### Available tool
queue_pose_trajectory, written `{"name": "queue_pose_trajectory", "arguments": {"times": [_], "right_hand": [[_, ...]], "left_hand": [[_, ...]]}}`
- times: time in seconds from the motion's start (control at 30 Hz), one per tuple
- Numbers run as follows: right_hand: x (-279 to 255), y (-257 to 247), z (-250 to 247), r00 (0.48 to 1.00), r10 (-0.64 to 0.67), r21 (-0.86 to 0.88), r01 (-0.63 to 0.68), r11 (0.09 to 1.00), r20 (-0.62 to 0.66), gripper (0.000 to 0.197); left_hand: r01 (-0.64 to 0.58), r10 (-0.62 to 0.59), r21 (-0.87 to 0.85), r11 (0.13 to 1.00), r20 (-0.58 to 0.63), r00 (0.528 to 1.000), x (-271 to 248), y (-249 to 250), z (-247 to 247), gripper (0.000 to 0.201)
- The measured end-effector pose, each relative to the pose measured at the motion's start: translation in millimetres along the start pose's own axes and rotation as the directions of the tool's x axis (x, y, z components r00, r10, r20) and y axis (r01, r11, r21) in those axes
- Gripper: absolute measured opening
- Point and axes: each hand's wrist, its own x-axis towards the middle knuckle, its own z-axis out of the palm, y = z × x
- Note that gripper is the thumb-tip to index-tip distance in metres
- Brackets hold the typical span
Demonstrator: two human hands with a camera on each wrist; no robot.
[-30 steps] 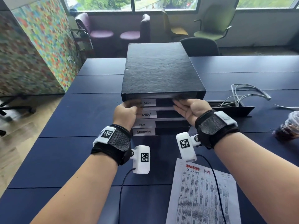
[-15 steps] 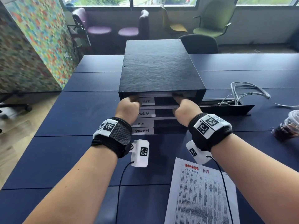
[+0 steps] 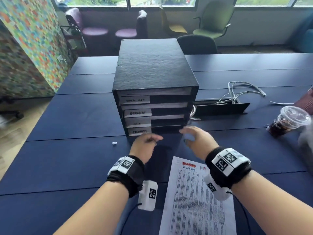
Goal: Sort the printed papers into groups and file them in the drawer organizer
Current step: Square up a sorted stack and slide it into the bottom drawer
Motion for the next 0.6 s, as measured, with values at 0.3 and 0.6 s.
{"name": "queue_pose_trajectory", "arguments": {"times": [0.3,0.6], "right_hand": [[-63.0,92.3,24.5,0.848,0.498,-0.348,-0.419,0.839,0.179,0.034],[-97.9,116.4,50.2,0.823,0.538,-0.235,-0.495,0.836,0.182,0.035]], "left_hand": [[0.479,-0.479,0.036,0.877,0.137,0.867,-40.3,-50.9,55.6,0.025],[0.395,-0.416,0.225,0.891,0.056,0.907,-73.2,-60.4,91.4,0.02]]}}
